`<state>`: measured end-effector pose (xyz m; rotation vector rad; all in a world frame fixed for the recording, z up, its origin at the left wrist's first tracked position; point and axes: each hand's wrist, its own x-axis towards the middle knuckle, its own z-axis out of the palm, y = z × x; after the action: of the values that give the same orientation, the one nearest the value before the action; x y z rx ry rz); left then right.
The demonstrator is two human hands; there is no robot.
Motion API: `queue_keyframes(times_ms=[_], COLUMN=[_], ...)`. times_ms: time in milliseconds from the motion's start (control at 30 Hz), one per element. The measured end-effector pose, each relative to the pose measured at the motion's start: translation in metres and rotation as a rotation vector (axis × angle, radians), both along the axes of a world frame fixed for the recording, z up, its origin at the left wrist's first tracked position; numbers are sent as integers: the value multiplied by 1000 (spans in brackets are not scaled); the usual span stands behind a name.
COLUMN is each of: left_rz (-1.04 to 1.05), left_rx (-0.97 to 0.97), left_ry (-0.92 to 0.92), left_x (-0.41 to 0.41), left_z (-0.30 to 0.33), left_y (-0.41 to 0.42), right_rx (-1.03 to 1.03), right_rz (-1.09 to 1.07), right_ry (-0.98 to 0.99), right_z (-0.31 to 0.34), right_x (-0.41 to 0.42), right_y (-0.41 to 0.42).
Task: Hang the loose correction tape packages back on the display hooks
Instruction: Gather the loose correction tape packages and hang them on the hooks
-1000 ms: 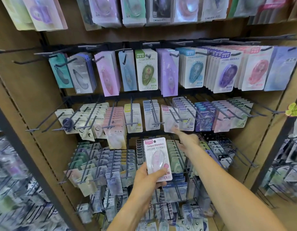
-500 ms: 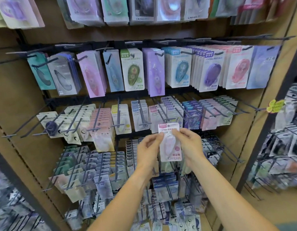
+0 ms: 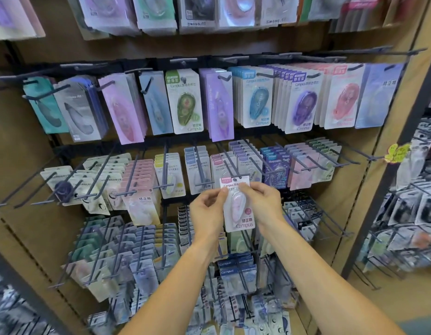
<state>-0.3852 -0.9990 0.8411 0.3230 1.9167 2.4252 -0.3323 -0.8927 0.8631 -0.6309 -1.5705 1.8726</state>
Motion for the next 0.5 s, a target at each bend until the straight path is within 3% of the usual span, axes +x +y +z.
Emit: queue_keyframes(times_ms=[167, 267, 433, 500], left_rz=[85, 46, -70, -64], left_rx=[-8, -150, -392, -450], left_ry=[1, 64, 221, 232], left_x=[-18, -30, -46, -45], left_z=[2, -5, -18, -18], left_y=[13, 19, 17, 15], right_rx=[-18, -97, -52, -55], right_rz=[-134, -232, -125, -240], right_ry=[-78, -127, -122, -160], right_z=[0, 2, -7, -7], right_x=[-41, -75, -99, -99], right_y=[10, 15, 25, 24])
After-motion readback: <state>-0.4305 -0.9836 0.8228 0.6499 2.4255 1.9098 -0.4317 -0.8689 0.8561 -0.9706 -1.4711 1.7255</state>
